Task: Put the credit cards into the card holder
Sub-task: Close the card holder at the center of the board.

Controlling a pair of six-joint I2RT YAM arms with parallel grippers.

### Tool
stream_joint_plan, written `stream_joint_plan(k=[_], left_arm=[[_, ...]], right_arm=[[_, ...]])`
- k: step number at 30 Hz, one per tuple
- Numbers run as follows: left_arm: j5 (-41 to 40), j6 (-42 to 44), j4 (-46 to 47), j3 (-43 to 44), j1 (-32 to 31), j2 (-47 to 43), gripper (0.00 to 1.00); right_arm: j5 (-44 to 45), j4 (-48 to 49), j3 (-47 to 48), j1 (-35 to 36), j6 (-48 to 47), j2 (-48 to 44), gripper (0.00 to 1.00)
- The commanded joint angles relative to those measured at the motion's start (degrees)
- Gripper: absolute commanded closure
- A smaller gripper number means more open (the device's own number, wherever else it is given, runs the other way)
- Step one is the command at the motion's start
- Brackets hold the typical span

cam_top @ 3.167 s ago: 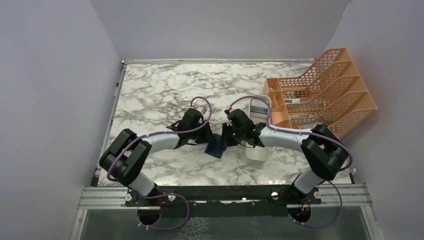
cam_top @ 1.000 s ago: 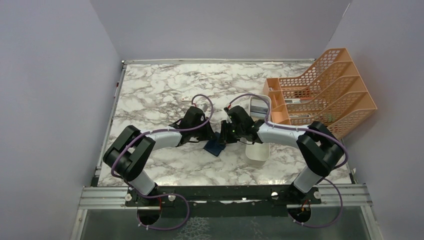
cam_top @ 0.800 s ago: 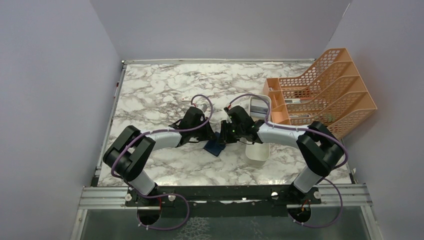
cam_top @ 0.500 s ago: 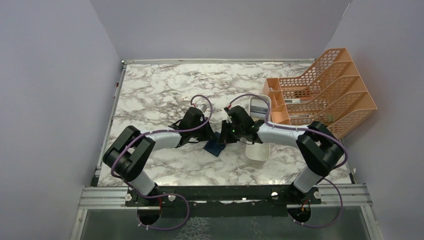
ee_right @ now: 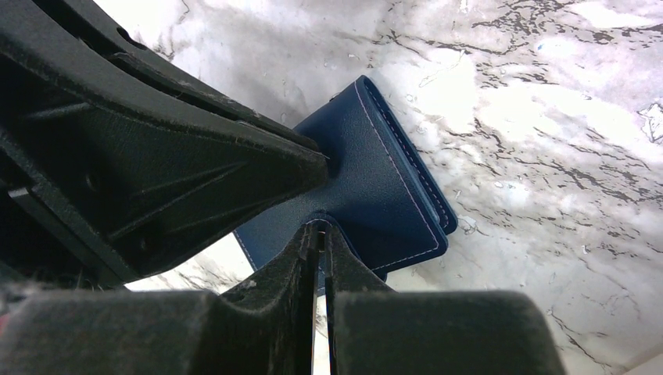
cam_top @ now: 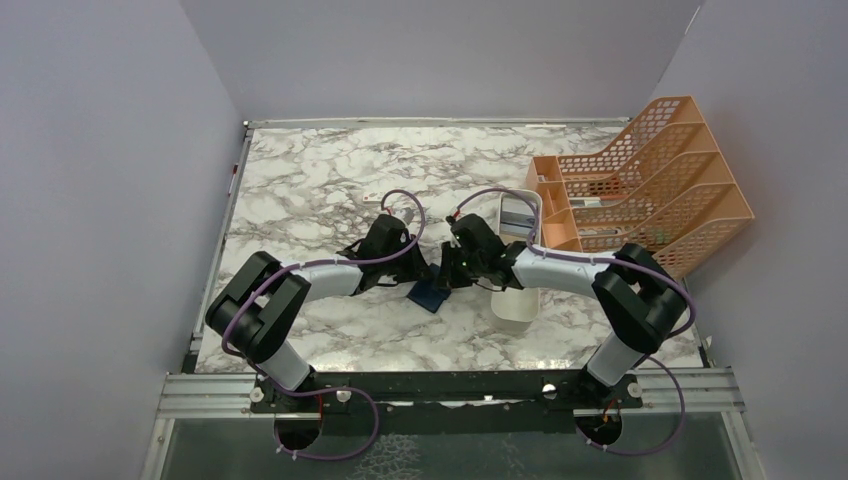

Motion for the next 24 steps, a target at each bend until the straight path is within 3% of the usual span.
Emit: stream_joint_plan(k=[1,24], left_arm=[[-3.44,0.96,-5.22,-2.44,-0.27,2.52,0.86],[-4.38,0.21,-4.48,-2.44,-0.29,4.78,0.86]], right_arm=[[3.5,-5.37,0.08,1.87,-1.61,1.36,0.89],[15.5,-13.27,0.17,8.92,-1.46,1.01,0.92]])
